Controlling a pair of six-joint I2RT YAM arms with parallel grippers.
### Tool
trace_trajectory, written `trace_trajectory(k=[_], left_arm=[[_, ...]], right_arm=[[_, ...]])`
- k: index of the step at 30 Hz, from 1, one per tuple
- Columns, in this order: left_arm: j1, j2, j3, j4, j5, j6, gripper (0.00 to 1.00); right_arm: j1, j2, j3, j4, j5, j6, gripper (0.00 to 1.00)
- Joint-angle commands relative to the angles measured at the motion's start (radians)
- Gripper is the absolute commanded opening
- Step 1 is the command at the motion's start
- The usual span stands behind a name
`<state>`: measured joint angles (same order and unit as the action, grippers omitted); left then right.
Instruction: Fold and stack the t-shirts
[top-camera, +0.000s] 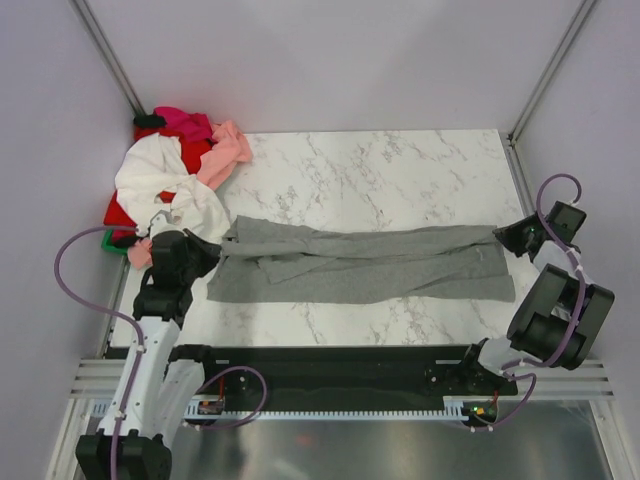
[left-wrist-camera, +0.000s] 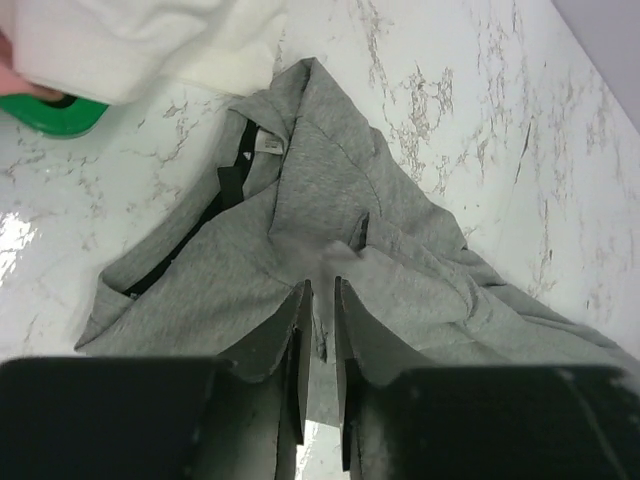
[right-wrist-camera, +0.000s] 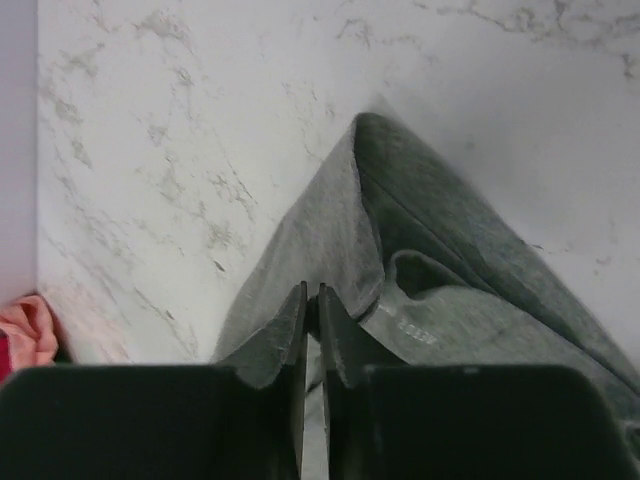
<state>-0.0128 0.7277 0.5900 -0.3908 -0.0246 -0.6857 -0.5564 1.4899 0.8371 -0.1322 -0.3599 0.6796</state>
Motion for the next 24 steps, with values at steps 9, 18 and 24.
trace_trajectory(k=[9, 18, 24], left_arm=[[0.004, -0.205, -0.062, -0.099, -0.038, -0.049, 1.00], [-0.302, 0.254, 0.027, 0.049, -0.121, -0.075, 0.95], [-0.383, 0.734, 0.198, 0.132, -0.014, -0.139, 0.94]], right_arm=[[0.036, -0.271, -0.116, 0.023, 0.108, 0.074, 0.86], [0.479, -0.088, 0.102, -0.132, 0.276, -0.095, 0.85], [0.619, 0.053, 0.019, -0.164, 0.306, -0.097, 0.82]])
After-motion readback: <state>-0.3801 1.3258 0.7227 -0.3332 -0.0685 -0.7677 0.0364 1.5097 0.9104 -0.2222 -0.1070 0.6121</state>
